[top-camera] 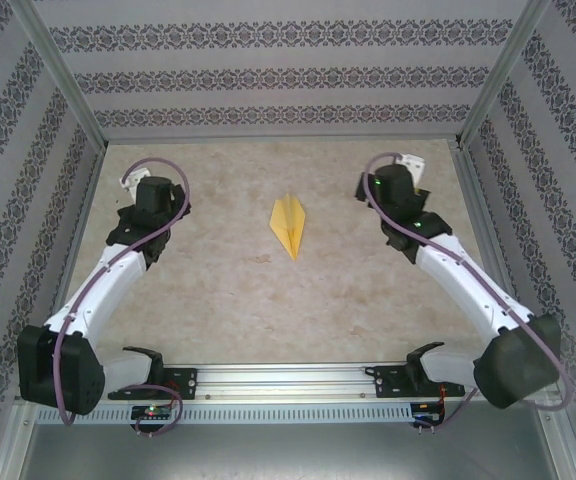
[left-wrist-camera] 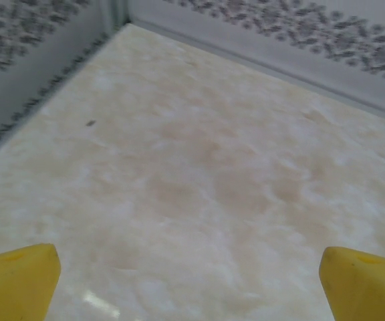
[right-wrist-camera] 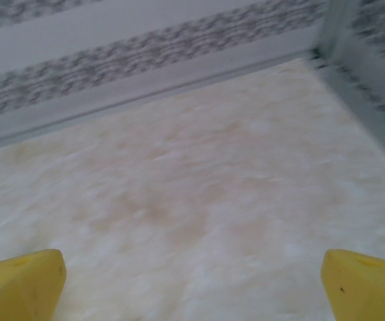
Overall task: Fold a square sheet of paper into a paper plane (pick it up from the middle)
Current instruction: Reset both arms
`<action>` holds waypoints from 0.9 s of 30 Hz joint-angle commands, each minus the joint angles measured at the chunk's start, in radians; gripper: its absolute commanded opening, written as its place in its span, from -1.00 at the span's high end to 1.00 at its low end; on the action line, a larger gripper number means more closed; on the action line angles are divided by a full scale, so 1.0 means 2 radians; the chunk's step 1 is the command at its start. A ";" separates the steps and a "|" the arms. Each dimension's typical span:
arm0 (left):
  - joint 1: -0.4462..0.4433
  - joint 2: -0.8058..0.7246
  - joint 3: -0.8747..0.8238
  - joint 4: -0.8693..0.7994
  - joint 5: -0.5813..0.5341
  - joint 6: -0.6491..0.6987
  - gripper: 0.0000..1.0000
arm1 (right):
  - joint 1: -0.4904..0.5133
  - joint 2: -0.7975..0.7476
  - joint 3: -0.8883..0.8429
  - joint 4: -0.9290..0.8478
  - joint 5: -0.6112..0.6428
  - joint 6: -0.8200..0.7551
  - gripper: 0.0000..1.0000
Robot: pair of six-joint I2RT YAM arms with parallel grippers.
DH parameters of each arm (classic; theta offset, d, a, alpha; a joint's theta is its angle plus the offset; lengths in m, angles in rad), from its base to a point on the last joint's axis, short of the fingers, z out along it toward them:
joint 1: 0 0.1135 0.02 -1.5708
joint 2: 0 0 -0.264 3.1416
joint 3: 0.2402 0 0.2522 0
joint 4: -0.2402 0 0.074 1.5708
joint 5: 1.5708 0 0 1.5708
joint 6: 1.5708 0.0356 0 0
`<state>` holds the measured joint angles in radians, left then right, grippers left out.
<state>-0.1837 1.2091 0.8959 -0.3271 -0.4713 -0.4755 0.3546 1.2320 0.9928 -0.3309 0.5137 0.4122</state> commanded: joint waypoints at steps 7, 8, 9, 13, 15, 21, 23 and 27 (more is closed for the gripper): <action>0.050 -0.059 -0.173 0.194 -0.025 0.107 -1.00 | -0.098 -0.014 -0.155 0.165 0.064 -0.101 -0.96; 0.055 -0.058 -0.184 0.209 -0.015 0.115 -1.00 | -0.105 -0.003 -0.161 0.173 0.064 -0.110 -0.97; 0.062 -0.056 -0.194 0.227 -0.001 0.122 -1.00 | -0.110 0.007 -0.165 0.183 0.061 -0.122 -0.96; 0.081 -0.032 -0.238 0.342 0.075 0.153 -1.00 | -0.122 0.041 -0.195 0.254 0.007 -0.158 -0.96; 0.083 -0.009 -0.252 0.394 0.095 0.175 -1.00 | -0.126 0.047 -0.225 0.318 -0.024 -0.175 -0.96; 0.092 0.031 -0.278 0.494 0.162 0.205 -1.00 | -0.136 0.048 -0.273 0.439 -0.095 -0.205 -0.96; 0.092 0.035 -0.275 0.496 0.187 0.213 -1.00 | -0.141 0.046 -0.286 0.469 -0.113 -0.206 -0.96; 0.093 0.061 -0.287 0.558 0.233 0.211 -1.00 | -0.154 0.050 -0.308 0.532 -0.143 -0.207 -0.96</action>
<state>-0.0132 1.2968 0.3405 0.6140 -0.1196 -0.0868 0.0624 1.3296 0.4015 0.5598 0.3092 0.0227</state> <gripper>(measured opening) 0.999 0.981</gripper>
